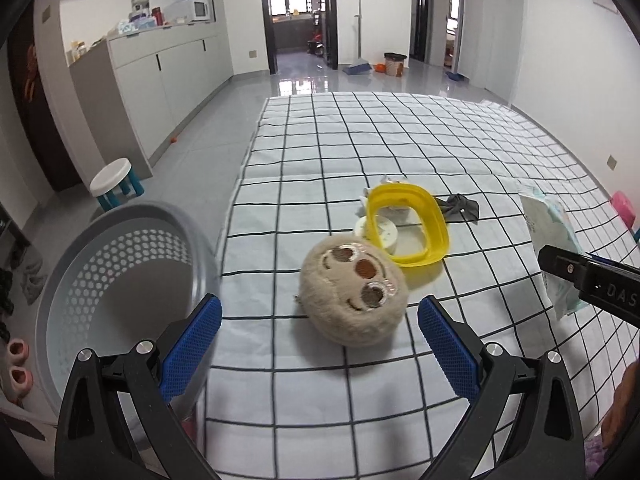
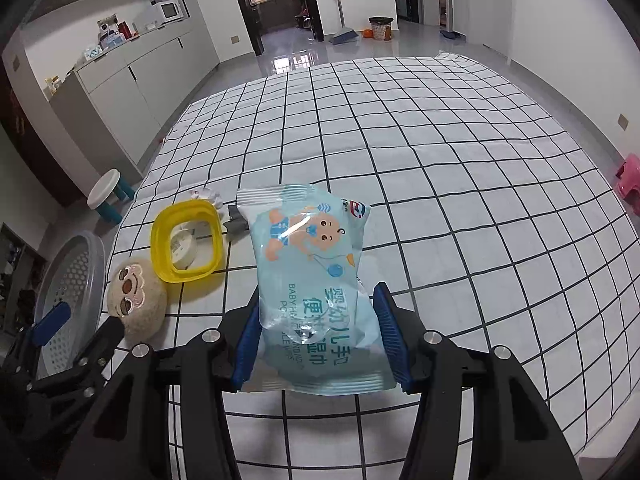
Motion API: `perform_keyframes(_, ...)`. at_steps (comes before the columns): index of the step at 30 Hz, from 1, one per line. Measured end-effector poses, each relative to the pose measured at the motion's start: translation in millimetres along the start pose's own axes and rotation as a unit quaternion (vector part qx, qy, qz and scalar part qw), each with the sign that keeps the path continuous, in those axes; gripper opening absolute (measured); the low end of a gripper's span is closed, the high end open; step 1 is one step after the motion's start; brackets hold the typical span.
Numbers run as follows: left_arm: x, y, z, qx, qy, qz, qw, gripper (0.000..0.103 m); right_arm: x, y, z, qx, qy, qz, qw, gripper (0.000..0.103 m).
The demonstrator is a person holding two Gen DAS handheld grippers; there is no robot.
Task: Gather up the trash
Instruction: 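Grasp the beige sloth plush with the left gripper while the right holds the packet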
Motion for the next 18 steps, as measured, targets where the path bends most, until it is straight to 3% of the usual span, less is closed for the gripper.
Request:
perform_keyframes(7,-8.4,1.1,-27.4,0.035,0.006,0.009,0.9993,0.097,-4.3,-1.6,-1.0,0.001,-0.001,-0.008,1.0,0.051)
perform_keyframes(14,-16.7,1.4,-38.8,0.035,0.003,0.0,0.9994,0.094,-1.9,-0.8,-2.6,0.003,-0.003,-0.005,1.0,0.051)
perform_keyframes(16,-18.5,2.5,-39.3,0.038,0.005,-0.007,0.9992,0.073,-1.7,-1.3,-2.9,0.003,-0.004,-0.005,1.0,0.051)
perform_keyframes(18,-19.4,3.4,-39.8,0.041,0.006,-0.008,0.9991,0.066,-2.0,-1.7,-2.7,0.003,-0.005,-0.005,1.0,0.051)
Point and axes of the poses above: each gripper's, at about its wrist camera, not at the fingertips, and z roughly against the way its jaws point, x to its left, y to its underside, the point moved 4 cm from there along -z, roughly the way its jaws point, and after that the axes turned 7 degrees about -x, right-handed, at the moved point
